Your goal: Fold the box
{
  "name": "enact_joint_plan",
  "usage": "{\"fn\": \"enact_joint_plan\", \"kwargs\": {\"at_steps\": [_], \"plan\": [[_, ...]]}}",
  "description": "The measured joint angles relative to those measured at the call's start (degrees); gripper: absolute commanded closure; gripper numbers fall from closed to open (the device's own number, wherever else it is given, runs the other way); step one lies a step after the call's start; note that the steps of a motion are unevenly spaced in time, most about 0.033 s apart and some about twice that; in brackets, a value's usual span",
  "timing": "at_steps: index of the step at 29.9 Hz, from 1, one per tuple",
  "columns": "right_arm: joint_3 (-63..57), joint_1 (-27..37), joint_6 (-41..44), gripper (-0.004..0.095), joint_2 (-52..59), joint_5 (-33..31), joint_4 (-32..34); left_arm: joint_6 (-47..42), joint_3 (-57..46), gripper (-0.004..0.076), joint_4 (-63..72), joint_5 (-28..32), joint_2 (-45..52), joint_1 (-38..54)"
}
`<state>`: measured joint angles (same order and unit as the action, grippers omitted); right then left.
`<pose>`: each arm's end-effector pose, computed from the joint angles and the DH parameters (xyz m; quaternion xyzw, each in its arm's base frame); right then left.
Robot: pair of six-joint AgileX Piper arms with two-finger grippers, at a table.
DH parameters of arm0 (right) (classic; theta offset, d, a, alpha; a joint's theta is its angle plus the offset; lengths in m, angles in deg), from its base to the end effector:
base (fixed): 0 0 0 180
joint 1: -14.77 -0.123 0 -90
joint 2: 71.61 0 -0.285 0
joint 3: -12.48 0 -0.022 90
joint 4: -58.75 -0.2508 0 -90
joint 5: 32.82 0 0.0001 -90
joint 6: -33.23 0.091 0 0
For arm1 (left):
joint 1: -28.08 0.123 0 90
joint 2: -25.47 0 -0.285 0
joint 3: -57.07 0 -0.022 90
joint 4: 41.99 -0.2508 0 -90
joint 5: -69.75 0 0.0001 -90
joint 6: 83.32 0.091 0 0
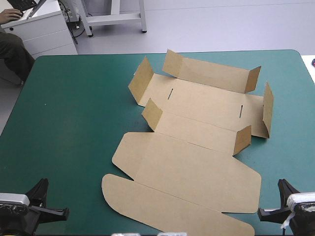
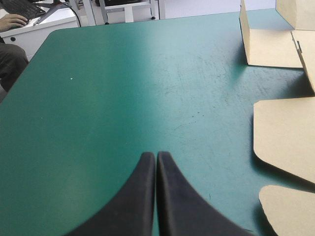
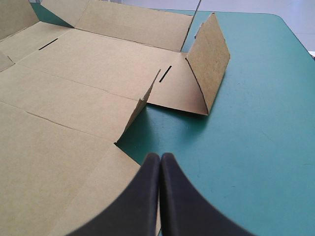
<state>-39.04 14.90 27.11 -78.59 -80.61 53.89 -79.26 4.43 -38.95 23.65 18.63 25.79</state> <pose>0.0067 0.0057 0.2820 -0.0378 0.7986 0.0095 0.6007 0.0093 -0.0039 0.2788 0.0410 0.7951 -0.0170 0.6049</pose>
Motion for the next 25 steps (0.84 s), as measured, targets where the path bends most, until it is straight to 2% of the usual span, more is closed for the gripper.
{"fn": "enact_joint_plan", "kwargs": {"at_steps": [15, 17, 20, 25], "plan": [[0.00, 0.00, 0.00, 0.0901, 0.00, 0.00, 0.00, 0.00, 0.00, 0.0734, 0.00, 0.00, 0.00, 0.00], [0.00, 0.00, 0.00, 0.0851, 0.00, 0.00, 0.00, 0.00, 0.00, 0.0734, 0.00, 0.00, 0.00, 0.00], [0.00, 0.00, 0.00, 0.0714, 0.00, 0.00, 0.00, 0.00, 0.00, 0.0734, 0.00, 0.00, 0.00, 0.00], [0.00, 0.00, 0.00, 0.0386, 0.00, 0.00, 0.00, 0.00, 0.00, 0.0734, 0.00, 0.00, 0.00, 0.00]]}}
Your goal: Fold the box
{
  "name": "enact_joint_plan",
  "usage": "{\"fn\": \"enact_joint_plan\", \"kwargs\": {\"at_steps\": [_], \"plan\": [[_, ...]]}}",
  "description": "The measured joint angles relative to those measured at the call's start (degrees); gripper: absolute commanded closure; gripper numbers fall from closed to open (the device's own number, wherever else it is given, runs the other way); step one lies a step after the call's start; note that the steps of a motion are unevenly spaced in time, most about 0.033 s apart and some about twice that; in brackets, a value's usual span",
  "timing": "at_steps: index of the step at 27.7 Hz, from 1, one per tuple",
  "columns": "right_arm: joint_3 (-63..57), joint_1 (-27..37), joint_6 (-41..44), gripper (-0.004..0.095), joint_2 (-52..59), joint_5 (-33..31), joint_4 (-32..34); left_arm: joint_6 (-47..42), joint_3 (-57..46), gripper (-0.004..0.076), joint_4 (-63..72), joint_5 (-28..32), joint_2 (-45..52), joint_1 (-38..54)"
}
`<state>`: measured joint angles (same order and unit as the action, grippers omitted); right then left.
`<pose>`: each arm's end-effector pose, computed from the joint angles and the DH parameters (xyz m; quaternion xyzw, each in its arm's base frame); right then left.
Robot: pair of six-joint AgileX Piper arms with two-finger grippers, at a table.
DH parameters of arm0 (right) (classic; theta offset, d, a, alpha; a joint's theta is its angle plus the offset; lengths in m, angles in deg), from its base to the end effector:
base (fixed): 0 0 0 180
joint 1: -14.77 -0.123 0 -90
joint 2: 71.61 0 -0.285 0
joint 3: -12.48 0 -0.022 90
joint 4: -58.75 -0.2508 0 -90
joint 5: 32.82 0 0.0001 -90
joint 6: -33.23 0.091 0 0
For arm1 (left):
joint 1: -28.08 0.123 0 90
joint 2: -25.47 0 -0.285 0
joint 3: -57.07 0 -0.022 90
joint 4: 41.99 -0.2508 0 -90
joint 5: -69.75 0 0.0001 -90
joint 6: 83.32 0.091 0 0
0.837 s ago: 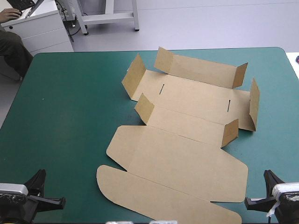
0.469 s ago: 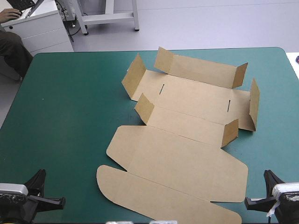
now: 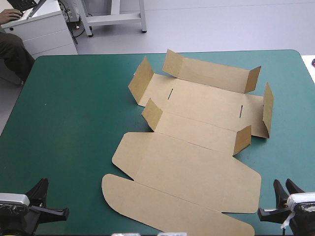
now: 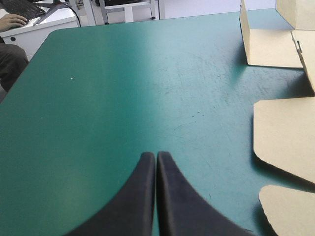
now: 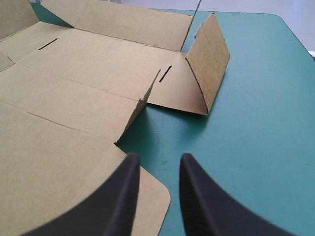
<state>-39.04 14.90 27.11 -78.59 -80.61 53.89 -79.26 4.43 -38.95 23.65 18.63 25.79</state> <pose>0.0067 0.0057 0.2820 -0.0378 0.7986 0.0095 0.6007 0.0093 -0.0039 0.2788 0.0410 0.7951 -0.0170 0.6049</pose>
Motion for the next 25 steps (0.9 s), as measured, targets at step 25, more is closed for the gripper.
{"fn": "enact_joint_plan", "kwargs": {"at_steps": [25], "plan": [[3.10, 0.00, 11.98, 0.0207, -17.78, 3.85, 0.15, -0.05, 0.00, 0.0734, 0.00, 0.00, 0.00, 0.00]]}}
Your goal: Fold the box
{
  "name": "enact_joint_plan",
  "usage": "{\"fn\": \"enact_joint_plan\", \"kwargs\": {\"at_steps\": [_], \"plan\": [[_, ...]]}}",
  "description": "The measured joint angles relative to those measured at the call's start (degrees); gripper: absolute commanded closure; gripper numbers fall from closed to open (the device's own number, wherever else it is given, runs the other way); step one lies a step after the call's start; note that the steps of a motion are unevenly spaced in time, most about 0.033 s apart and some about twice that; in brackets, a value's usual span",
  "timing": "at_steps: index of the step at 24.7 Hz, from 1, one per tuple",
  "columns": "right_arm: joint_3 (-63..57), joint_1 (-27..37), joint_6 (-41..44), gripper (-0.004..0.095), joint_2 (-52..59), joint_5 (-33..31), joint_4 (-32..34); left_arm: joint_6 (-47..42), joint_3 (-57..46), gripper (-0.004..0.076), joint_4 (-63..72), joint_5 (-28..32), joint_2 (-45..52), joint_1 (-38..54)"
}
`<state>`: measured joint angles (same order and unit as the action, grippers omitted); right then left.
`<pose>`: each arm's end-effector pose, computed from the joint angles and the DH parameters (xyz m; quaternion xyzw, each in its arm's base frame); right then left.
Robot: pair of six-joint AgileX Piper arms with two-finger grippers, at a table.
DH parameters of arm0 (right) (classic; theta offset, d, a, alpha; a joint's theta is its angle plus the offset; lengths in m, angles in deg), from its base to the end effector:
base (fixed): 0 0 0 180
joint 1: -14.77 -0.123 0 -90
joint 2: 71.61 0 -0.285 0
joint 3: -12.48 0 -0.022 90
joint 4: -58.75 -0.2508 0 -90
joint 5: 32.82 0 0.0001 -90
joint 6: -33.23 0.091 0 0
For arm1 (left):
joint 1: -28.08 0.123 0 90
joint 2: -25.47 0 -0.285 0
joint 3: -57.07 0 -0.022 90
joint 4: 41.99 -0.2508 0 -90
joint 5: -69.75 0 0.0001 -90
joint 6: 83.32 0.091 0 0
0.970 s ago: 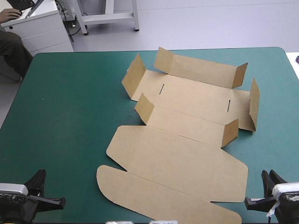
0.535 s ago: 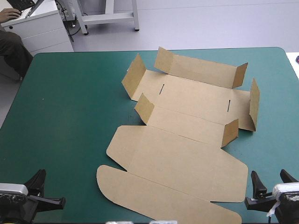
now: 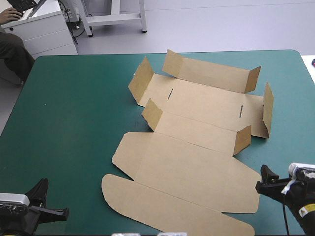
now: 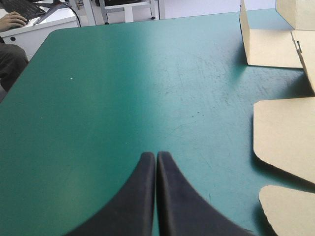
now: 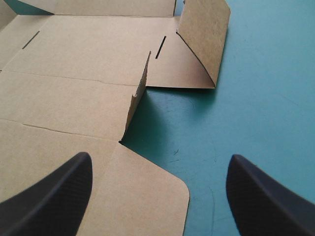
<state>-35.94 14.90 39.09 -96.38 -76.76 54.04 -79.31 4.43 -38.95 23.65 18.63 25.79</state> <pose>0.0558 0.0051 0.2946 0.0549 0.8508 0.0658 0.5185 0.0093 -0.0039 0.2788 0.0407 0.7951 -0.0173 0.6049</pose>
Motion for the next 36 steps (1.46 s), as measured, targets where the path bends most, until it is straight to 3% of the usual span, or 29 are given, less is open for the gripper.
{"fn": "enact_joint_plan", "kwargs": {"at_steps": [9, 14, 24, 26, 28, 33, 36], "plan": [[18.02, 0.00, 1.37, 0.0207, -37.36, -0.41, -4.10, 0.00, 0.00, 0.0734, 0.00, 0.00, 0.00, 0.00], [26.96, 0.00, -0.34, 0.0207, -55.97, -4.99, -6.96, 0.00, 0.00, 0.0734, 0.00, 0.00, 0.00, 0.00], [30.74, 0.00, -2.00, 0.0224, -69.92, -8.45, -12.45, 0.00, 0.00, 0.0734, 0.00, 0.00, 0.00, 0.00], [30.74, 0.00, -2.39, 0.0297, -71.05, -8.61, -13.26, 0.00, 0.00, 0.0734, 0.00, 0.00, 0.00, 0.00], [30.74, 0.00, -2.57, 0.0435, -71.36, -8.66, -13.67, 0.00, 0.00, 0.0734, 0.00, 0.00, 0.00, 0.00], [30.84, 0.00, -2.93, 0.0934, -71.36, -8.60, -14.00, 0.00, 0.00, 0.0734, 0.00, 0.00, 0.00, 0.00], [30.95, 0.00, -4.53, 0.0922, -71.36, -8.79, -14.04, 0.00, 0.00, 0.0734, 0.00, 0.00, 0.00, 0.00]]}}
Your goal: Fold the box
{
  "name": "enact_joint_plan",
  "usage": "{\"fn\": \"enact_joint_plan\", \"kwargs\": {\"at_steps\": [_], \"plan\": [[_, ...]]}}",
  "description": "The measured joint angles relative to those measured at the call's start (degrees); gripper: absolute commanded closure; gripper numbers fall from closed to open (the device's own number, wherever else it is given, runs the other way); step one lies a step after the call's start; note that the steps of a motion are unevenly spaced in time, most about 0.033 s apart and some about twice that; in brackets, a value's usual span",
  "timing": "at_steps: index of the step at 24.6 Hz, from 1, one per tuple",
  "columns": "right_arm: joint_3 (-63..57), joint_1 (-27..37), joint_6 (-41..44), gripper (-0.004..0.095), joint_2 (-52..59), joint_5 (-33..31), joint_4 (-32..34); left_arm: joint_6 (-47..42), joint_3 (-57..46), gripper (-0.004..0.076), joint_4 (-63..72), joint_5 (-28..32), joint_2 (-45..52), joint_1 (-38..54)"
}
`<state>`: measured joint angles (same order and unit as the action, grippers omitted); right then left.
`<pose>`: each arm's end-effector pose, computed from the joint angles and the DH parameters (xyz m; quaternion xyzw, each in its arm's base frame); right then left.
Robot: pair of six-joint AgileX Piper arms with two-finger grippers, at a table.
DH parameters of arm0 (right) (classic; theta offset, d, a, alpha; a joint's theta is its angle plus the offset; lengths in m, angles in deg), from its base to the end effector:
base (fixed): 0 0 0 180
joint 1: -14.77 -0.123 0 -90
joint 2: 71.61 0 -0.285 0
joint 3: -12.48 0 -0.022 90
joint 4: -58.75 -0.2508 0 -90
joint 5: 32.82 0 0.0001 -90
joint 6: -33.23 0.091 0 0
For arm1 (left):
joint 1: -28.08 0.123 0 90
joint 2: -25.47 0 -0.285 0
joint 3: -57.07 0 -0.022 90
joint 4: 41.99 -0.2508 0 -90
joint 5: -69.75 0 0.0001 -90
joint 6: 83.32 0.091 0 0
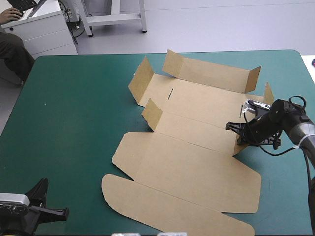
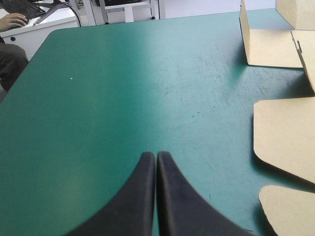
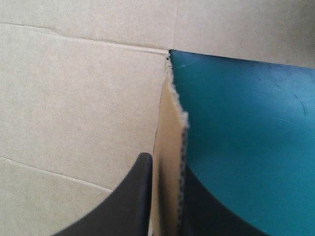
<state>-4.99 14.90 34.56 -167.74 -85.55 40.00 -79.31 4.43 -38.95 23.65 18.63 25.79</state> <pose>0.2921 0.0226 0.2412 0.0950 0.9785 0.1417 0.1159 0.0093 -0.0039 0.2788 0.0407 0.7951 -0.0173 0.6049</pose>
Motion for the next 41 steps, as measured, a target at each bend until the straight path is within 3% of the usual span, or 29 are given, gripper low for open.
{"fn": "enact_joint_plan", "kwargs": {"at_steps": [6, 11, 17, 28, 41], "plan": [[1.24, 0.00, -11.78, 0.0922, -0.26, -0.93, 1.64, 0.05, 0.00, 0.0734, 0.00, 0.00, 0.00, 0.00], [11.17, -1.33, -25.72, 0.0923, -7.40, -6.13, 3.17, 0.05, 0.00, 0.0734, 0.00, 0.00, 0.00, 0.00], [30.65, -11.19, -40.46, 0.0923, -21.54, -16.32, 8.64, 0.05, 0.00, 0.0734, 0.00, 0.00, 0.00, 0.00], [48.04, -22.73, -59.90, 0.0928, -30.15, -17.16, 8.72, 0.05, 0.00, 0.0734, 0.00, 0.00, 0.00, 0.00], [49.20, -27.86, -75.04, 0.0928, -32.54, -9.28, 9.07, 0.05, 0.00, 0.0734, 0.00, 0.00, 0.00, 0.00]]}}
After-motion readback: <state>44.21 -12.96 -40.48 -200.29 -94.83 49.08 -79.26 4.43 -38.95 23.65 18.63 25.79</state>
